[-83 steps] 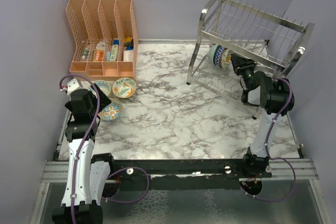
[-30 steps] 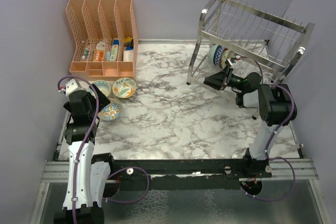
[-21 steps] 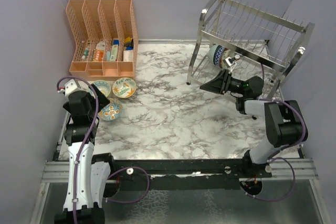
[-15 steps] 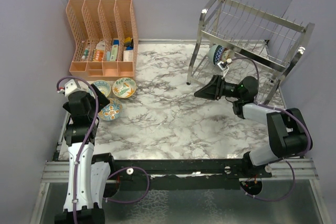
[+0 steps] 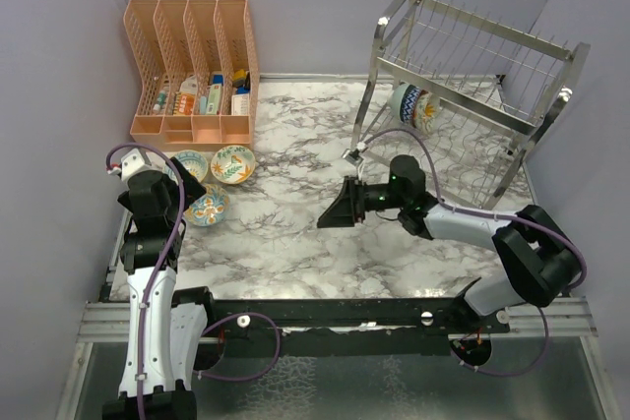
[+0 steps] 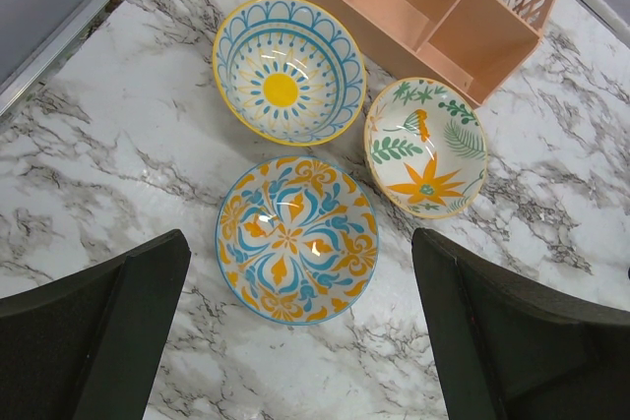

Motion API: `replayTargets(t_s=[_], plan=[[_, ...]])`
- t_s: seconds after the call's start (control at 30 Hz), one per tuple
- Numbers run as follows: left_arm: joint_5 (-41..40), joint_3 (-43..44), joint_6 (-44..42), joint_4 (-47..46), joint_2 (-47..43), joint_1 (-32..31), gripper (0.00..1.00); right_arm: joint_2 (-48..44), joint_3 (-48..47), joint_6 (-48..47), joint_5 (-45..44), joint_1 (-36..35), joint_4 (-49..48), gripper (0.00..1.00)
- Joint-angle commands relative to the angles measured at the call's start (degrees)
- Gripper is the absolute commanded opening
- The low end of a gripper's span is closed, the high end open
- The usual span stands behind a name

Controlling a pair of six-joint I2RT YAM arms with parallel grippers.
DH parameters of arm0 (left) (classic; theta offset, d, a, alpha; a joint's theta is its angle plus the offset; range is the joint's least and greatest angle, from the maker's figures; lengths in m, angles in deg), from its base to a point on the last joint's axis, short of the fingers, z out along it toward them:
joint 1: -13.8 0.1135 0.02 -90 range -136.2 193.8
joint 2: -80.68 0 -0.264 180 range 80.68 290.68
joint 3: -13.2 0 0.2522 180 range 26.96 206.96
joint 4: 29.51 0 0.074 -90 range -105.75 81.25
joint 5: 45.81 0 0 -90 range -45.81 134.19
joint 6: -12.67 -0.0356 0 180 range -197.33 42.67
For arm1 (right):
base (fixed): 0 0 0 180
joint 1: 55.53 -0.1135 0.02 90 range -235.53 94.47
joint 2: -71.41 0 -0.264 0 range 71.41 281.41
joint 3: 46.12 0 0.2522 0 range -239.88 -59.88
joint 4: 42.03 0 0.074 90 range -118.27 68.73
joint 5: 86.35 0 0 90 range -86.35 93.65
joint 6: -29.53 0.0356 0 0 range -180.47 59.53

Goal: Load the bowls into the dish rack

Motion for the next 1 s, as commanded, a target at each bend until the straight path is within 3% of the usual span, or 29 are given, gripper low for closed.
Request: replayTargets(t_s=[0.0,0.3,0.57,0.83,0.97], plan=[[0.6,-0.3,-0.3,-1.1,-0.5,0.5,0.99,-1.1,-8.7,-13.3,-12.0,-6.1,17.0,0.49],[0.8,-0.3,-0.3,-1.0,-0.3,0.5,0.99,8.3,-27.9,-26.5,-29.5,-11.0,35.7,0.57],[0.7,-0.3,-0.3,-0.9,-0.6,0.5,0.99,24.5,-47.1,-28.9,-38.8,-12.6,43.4,0.68],[1.1,-0.3,-0.2,-0.9,-0.5,0.7,0.99,38.4,-62.9,-28.3,-46.4,-13.1,46.8,0.68],[1.3,-0.3,-0.2,-0.9,-0.8,1.0,0.99,45.6,-70.9,-27.8,-48.2,-13.5,49.6,0.61]])
